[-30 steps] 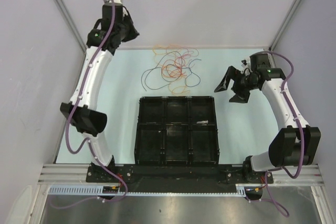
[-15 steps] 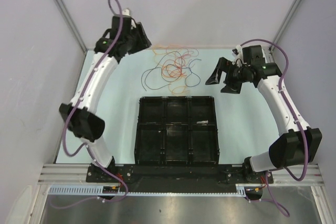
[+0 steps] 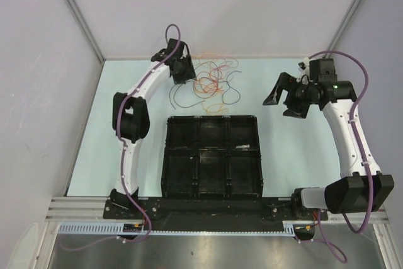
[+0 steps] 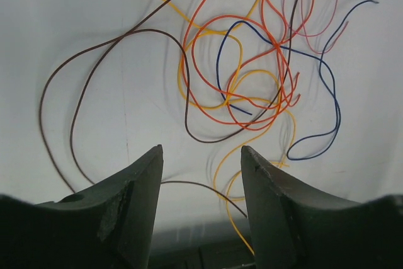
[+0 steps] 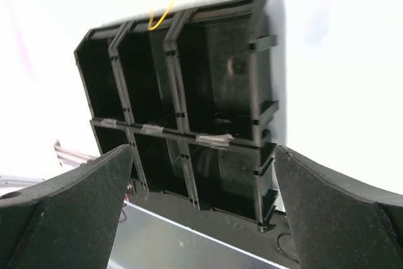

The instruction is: Untangle the cables

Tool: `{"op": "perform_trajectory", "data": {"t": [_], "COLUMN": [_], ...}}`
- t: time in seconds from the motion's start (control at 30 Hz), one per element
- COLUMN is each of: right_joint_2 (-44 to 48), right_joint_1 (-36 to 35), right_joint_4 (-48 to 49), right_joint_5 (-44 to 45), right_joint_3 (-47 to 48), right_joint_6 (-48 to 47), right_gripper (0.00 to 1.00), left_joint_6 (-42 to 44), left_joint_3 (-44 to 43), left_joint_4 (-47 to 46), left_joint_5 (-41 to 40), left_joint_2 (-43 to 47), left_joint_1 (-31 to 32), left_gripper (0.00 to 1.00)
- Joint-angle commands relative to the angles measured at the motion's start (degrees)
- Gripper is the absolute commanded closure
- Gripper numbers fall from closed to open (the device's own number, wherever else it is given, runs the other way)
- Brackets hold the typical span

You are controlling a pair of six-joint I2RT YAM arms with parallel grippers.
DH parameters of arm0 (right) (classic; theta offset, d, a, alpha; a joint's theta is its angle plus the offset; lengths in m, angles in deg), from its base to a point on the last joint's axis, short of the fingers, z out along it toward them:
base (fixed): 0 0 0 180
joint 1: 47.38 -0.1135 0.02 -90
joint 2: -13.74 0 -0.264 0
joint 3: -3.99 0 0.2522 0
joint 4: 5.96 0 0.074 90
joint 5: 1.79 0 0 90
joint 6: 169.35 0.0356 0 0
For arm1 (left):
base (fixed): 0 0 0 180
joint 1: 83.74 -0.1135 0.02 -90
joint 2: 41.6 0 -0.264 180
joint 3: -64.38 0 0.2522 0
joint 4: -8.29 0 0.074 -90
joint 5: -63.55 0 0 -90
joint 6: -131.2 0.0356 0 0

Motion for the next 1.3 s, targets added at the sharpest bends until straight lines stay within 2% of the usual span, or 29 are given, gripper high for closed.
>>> {"op": "perform_trajectory", "data": {"t": [0.0, 0.27, 0.4, 0.63, 0.93, 1.03, 1.07, 1.27], "right_joint_2": [1.4, -2.0, -3.2, -4.8, -5.0, -4.8, -4.9, -5.0], "right_joint_1": [2.9, 3.6, 3.7, 3.6, 3.6, 3.6, 3.6, 3.6], "right_joint_4": [-2.2, -0.9, -0.4, -0.4, -0.4, -0.5, -0.5, -0.4], "right_joint_5": [0.5, -0.9, -1.1, -1.3, -1.1, -1.0, -0.9, -1.4], "right_joint_3": [-0.4, -0.3, -0.3, 0.5, 0.8, 0.9, 0.8, 0.8], "right_joint_6": [-1.6, -0.8, -0.8, -1.4, -1.5, -1.5, -1.5, -1.4], "right_gripper": [0.00, 0.00, 0.00, 0.00, 0.00, 0.01, 0.00, 0.00], "left_joint_6": [-0.3, 0.0, -0.1, -0.8, -1.0, -1.1, -1.2, -1.7], "left_joint_3": [-4.6, -7.9, -5.2, -5.4, -9.3, -9.5, -10.0, -12.4], "left_joint_4": [-2.9, -2.1, -4.0, -4.6, -2.5, -2.5, -2.2, 0.2], "left_joint_5": [3.7, 3.6, 4.2, 4.2, 3.8, 4.1, 3.7, -1.1], "left_joint_2": [-2.8, -8.4, -8.7, -10.7, -14.4, -14.3, -14.0, -6.6], "left_joint_1": [0.3, 0.1, 0.1, 0.1, 0.1, 0.1, 0.1, 0.0], "left_gripper": [0.43, 0.47, 0.50, 0.55, 0.59, 0.92, 1.00, 1.00]}}
